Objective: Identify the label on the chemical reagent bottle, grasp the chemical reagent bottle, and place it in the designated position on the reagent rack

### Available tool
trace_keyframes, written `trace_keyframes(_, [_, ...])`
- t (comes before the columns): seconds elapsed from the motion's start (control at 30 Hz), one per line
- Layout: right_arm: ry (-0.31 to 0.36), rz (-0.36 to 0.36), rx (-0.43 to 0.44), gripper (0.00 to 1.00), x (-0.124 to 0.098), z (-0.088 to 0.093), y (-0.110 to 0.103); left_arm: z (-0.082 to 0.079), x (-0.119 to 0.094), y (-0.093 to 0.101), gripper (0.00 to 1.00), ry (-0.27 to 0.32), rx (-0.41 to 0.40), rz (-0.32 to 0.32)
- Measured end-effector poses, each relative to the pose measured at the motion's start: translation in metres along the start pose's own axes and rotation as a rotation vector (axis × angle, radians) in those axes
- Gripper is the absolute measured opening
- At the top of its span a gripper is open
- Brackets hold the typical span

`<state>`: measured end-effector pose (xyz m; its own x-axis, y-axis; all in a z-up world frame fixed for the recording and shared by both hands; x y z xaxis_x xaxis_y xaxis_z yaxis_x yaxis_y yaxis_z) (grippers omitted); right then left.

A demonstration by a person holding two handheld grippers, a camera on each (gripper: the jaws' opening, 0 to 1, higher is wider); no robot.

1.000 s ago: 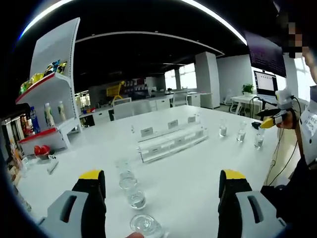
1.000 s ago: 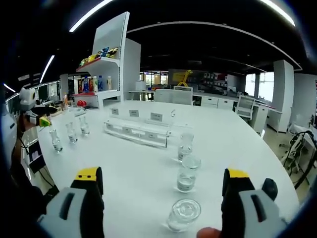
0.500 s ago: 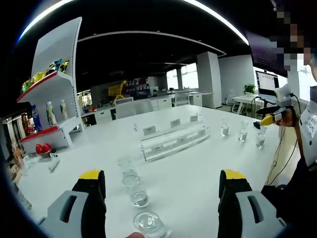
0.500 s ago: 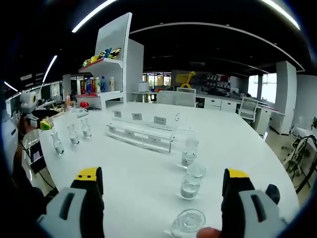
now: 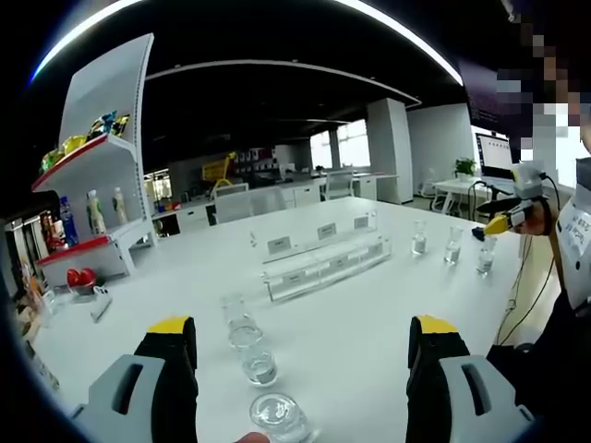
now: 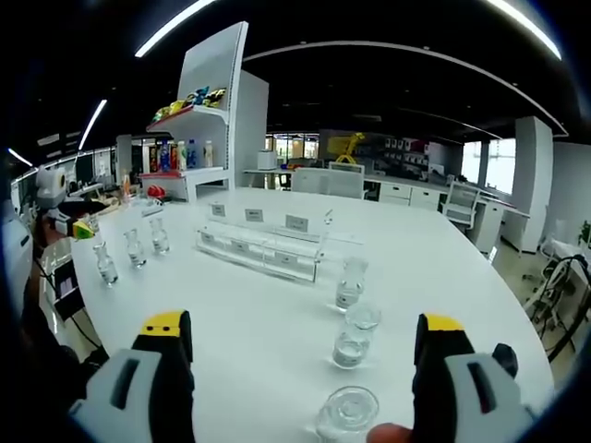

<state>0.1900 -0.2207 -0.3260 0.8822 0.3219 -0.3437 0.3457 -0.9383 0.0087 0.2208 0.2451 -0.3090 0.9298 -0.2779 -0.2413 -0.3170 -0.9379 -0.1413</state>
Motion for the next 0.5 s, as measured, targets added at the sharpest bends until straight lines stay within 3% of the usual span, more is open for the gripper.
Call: trace_keyframes(0.5, [-0.084,0.005,0.024,0.95,-0.012,0.041,-0.002,-0.001,0.002,0.005,0.95,-0.002,0.011,0.012])
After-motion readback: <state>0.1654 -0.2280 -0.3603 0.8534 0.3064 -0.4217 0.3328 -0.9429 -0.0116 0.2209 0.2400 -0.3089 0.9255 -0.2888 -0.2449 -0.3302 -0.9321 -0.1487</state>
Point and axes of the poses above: the point that each gripper's makers call its tool centre point, and the gripper's own axes: x roughly forward along the fingers, y roughly to its right, z roughly out of its underside, the point moved 6 cm from there along -x, roughly backward along the fingers, and after that the axes turned 10 degrees about -z, right-handed, at the moved point
